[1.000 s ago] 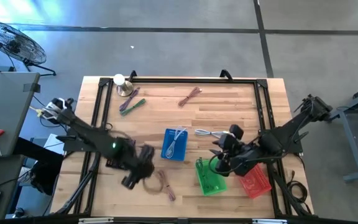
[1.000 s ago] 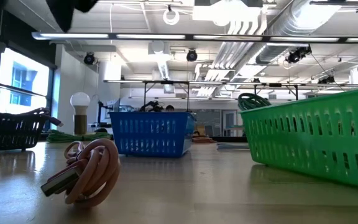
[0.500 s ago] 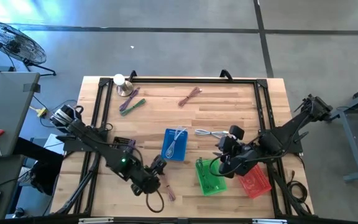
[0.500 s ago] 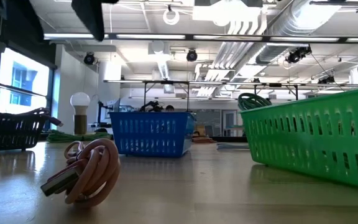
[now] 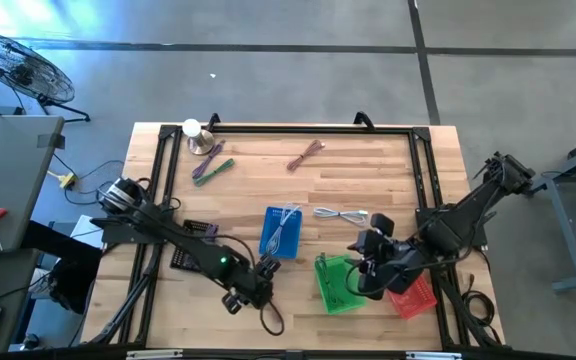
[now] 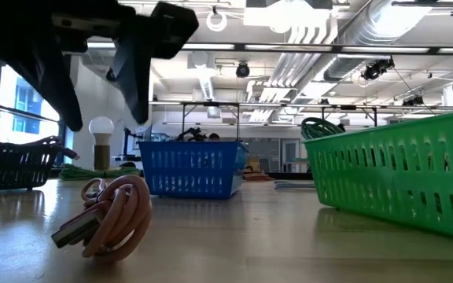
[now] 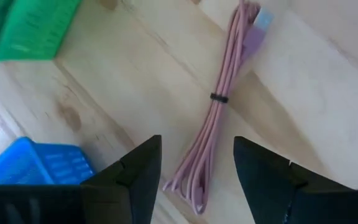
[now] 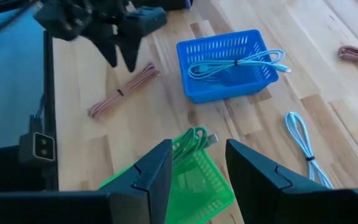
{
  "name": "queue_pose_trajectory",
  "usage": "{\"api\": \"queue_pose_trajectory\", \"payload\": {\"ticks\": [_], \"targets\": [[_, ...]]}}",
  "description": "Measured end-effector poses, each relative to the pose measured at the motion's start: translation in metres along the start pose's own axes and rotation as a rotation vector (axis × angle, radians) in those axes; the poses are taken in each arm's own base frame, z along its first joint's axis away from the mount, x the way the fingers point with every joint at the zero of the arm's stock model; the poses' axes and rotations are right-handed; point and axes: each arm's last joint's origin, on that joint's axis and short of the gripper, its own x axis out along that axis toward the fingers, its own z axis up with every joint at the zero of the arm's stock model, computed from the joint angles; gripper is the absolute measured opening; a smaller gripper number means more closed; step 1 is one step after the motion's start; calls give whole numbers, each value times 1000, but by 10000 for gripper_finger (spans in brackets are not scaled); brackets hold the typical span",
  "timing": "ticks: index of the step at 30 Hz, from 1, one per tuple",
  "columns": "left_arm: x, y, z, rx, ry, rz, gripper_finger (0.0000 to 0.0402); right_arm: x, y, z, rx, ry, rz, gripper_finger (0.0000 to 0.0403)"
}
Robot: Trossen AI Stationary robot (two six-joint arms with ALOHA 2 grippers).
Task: Pick & Place USB Port
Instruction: Put the bottom pink USB cable into the red bin
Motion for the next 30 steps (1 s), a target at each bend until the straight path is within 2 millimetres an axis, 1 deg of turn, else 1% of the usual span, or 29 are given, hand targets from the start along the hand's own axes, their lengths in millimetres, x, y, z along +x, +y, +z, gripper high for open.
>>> {"api": "queue_pose_trajectory", "payload": {"ticks": [7, 9, 12, 14, 16, 22, 26, 30], "targets": [[15, -4, 1, 3, -10, -64, 193, -1, 2, -1, -5, -13, -1, 142], [15, -5, -1, 6, 14, -71, 193, -1, 2, -1, -5, -13, -3, 142], [17, -4, 3, 1, -20, -60, 193, -1, 2, -1, -4, -15, -1, 142], [19, -5, 2, 2, -15, -74, 193, -1, 3, -1, 0, -18, 4, 142], [24, -6, 3, 2, -30, -94, 193, -1, 3, -1, -1, -17, 4, 142], [38, -9, -1, 9, 11, -107, 193, -1, 3, -1, 1, -16, 8, 142], [41, -6, 0, 21, 4, -74, 193, -1, 3, -1, 3, -9, 20, 142], [43, 1, -1, 3, -12, -85, 193, -1, 4, 0, 8, -14, 26, 142]]}}
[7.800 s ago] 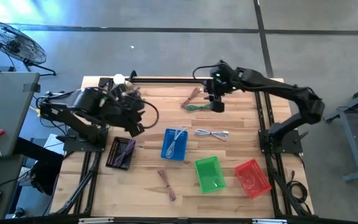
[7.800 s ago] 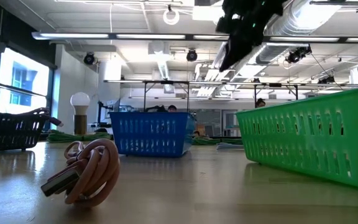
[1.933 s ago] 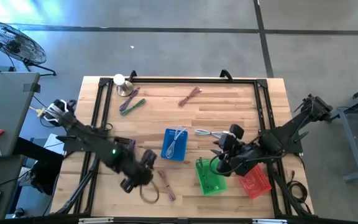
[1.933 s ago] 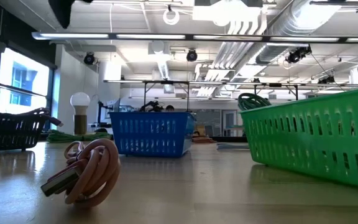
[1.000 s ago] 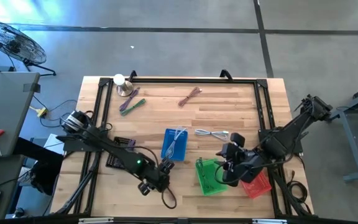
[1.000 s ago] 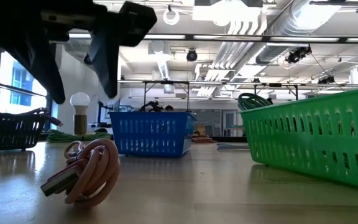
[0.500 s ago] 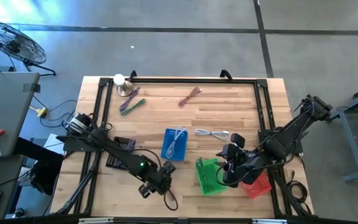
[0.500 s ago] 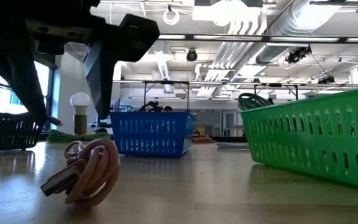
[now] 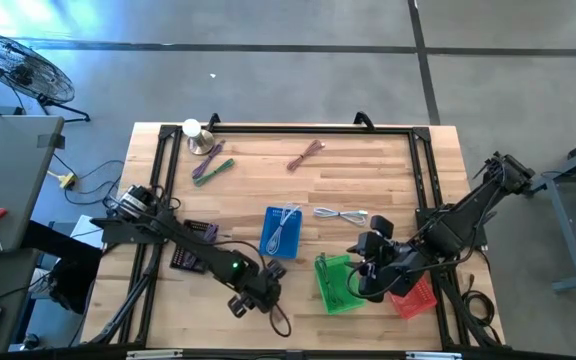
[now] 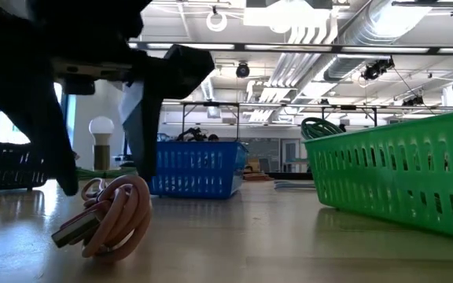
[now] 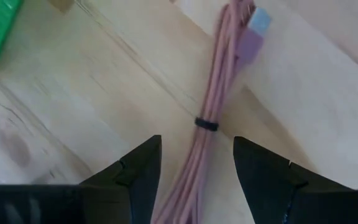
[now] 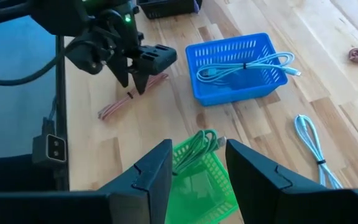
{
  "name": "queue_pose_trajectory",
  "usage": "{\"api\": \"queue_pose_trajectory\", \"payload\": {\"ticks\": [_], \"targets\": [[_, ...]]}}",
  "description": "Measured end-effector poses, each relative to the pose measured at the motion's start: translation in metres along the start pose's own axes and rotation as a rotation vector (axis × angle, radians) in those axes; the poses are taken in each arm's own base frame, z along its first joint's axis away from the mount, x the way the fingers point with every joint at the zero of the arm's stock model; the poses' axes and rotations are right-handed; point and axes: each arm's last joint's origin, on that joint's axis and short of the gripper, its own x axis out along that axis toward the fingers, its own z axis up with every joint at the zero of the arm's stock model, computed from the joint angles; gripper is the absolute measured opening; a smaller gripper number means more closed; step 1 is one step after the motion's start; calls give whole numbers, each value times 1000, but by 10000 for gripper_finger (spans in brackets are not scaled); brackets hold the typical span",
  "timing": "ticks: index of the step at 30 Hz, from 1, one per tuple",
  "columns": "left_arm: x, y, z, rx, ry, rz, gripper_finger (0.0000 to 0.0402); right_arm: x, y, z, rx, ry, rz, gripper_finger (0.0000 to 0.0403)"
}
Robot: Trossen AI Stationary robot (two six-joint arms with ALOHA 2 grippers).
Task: Pick & Place USB Port
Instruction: Put the bottom pink USB cable into the red bin
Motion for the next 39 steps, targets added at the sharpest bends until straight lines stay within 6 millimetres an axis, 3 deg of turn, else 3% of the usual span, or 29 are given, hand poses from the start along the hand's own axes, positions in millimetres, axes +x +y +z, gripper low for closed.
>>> {"api": "queue_pose_trajectory", "payload": {"ticks": [10, 14, 18, 21, 26, 29, 34, 39], "targets": [[24, 16, -13, -75, 40, -53, 186, -1, 3, -1, 0, -1, 22, 142], [25, 16, -13, -75, 46, -49, 131, -4, 7, -4, -11, -2, 34, 142], [24, 16, -12, -169, 32, -74, 26, -6, 9, -7, -23, -7, 39, 142], [24, 17, -13, -262, 13, -143, 21, -8, 11, -9, -31, -24, 31, 142], [18, 13, -5, -254, 5, -144, 9, -10, 13, -11, -49, -55, 15, 142], [2, 16, 11, -241, 25, -86, 10, -12, 14, -12, -59, -76, 2, 142], [-50, 21, 54, -168, 15, 133, 7, -14, 15, -14, -91, -105, -17, 142], [-103, 25, 95, -177, -69, 549, 7, -14, 15, -13, -124, -122, -34, 142]]}}
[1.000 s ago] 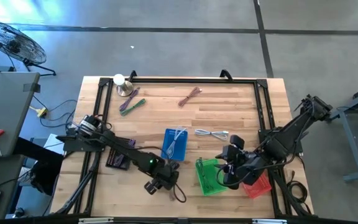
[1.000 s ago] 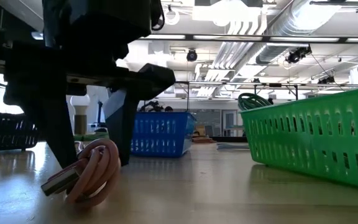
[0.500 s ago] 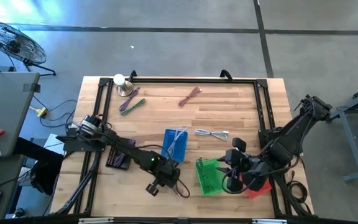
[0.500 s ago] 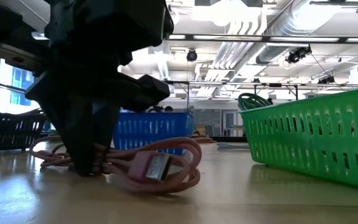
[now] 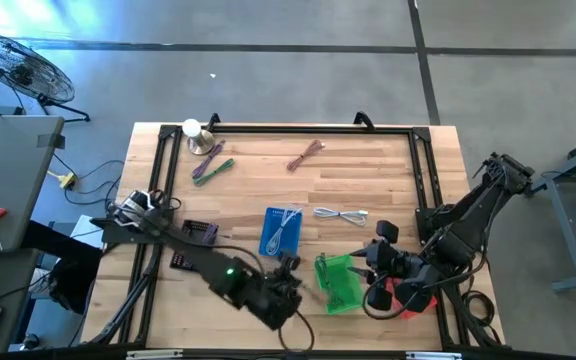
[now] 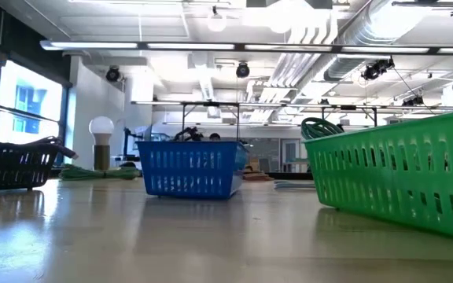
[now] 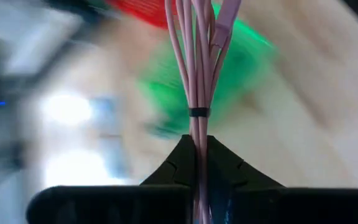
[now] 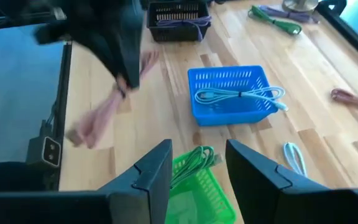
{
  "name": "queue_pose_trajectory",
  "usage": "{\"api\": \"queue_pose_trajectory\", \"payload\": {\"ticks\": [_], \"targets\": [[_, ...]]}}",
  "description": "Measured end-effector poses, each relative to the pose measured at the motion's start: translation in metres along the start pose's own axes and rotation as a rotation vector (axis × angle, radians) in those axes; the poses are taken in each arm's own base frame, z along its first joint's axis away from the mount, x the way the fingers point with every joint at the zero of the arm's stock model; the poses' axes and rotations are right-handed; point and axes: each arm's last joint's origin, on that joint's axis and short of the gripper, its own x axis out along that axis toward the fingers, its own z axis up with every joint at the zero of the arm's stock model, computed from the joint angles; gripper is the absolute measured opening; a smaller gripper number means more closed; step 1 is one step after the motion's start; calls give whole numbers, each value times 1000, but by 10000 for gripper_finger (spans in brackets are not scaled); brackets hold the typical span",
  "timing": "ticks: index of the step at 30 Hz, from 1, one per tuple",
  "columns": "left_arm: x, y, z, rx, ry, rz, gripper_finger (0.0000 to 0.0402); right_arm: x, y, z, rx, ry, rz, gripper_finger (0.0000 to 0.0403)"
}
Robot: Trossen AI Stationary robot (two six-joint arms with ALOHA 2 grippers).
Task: Pick & Place USB Port
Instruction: Put the bottom pink USB cable into the red bin
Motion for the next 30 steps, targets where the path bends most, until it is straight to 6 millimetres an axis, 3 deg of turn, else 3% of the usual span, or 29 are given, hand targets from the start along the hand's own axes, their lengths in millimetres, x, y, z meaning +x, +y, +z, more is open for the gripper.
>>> {"api": "queue_pose_trajectory", "payload": {"ticks": [3, 6, 13, 23, 30], "targets": [[-18, 11, 20, -92, -87, 240, 7, 0, -1, 1, -40, -33, -35, 142], [-22, 19, 28, -162, -142, 376, 7, 0, -3, 3, -81, -98, -108, 142], [-16, 45, 24, -319, -125, 526, 7, -5, -10, 10, -64, -298, -319, 142], [-2, 68, 14, -321, -52, 575, 7, 3, -14, 16, -227, -272, -373, 147], [-1, 69, 11, -287, -23, 582, 7, 9, -18, 20, -245, -234, -360, 204]]}}
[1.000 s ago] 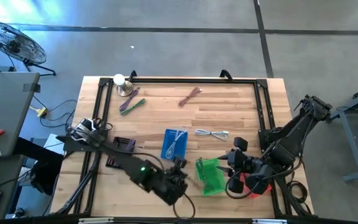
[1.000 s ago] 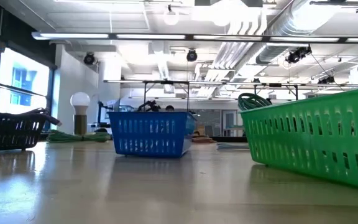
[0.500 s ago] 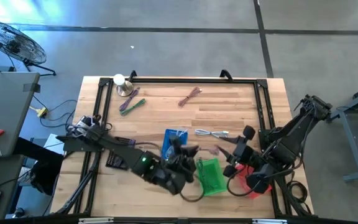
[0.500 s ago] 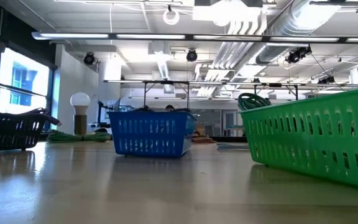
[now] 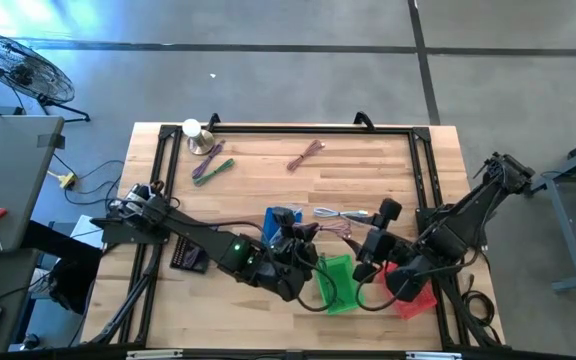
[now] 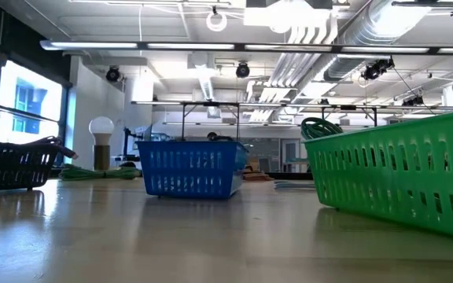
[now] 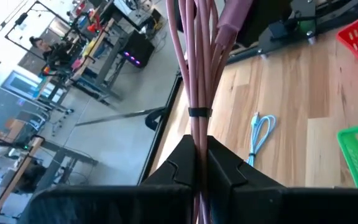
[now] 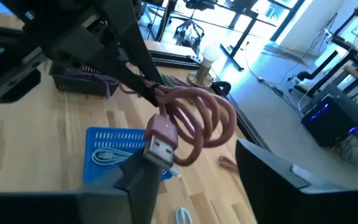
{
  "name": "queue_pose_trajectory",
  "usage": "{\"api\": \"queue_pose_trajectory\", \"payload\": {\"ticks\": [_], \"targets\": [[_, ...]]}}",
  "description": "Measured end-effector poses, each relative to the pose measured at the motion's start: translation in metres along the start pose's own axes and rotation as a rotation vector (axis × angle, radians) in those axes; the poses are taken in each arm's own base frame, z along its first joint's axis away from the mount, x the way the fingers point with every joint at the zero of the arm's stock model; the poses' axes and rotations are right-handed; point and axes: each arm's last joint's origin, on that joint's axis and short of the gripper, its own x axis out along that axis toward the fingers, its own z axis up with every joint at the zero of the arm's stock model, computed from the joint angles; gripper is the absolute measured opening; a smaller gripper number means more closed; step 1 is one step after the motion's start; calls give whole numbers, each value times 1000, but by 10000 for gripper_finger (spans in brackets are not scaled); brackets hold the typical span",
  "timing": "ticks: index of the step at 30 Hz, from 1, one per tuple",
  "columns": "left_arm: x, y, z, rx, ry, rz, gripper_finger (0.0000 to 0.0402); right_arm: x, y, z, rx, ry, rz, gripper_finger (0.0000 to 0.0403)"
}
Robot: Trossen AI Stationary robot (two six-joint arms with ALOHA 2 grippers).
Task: Pick & Place USB Port
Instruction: Put the bottom pink USB cable into the red bin
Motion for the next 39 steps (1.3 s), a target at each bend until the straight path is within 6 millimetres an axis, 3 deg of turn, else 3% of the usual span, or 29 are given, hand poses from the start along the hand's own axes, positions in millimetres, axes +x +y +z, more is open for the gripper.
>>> {"api": "queue_pose_trajectory", "payload": {"ticks": [6, 11, 15, 20, 26, 32, 39], "targets": [[0, -1, 0, 2, -4, -39, 7, 8, -1, 7, -30, -7, 17, 249], [0, -2, 0, -2, -7, -70, 7, 18, -2, 14, -33, 6, 127, 248], [0, -2, -1, 12, -2, -78, 19, 23, -3, 15, -22, 22, 180, 191], [0, -2, -2, 31, 8, -79, 29, 24, -2, 15, -47, 36, 229, 36], [0, -2, -3, 45, 9, -68, 33, 24, -2, 14, -21, 46, 236, 34], [-4, -3, -2, 180, 2, -23, 37, 24, -2, 13, -19, 54, 238, 34], [-13, -8, 1, 207, -28, -37, 80, 24, -3, 9, -32, 83, 238, 34]]}}
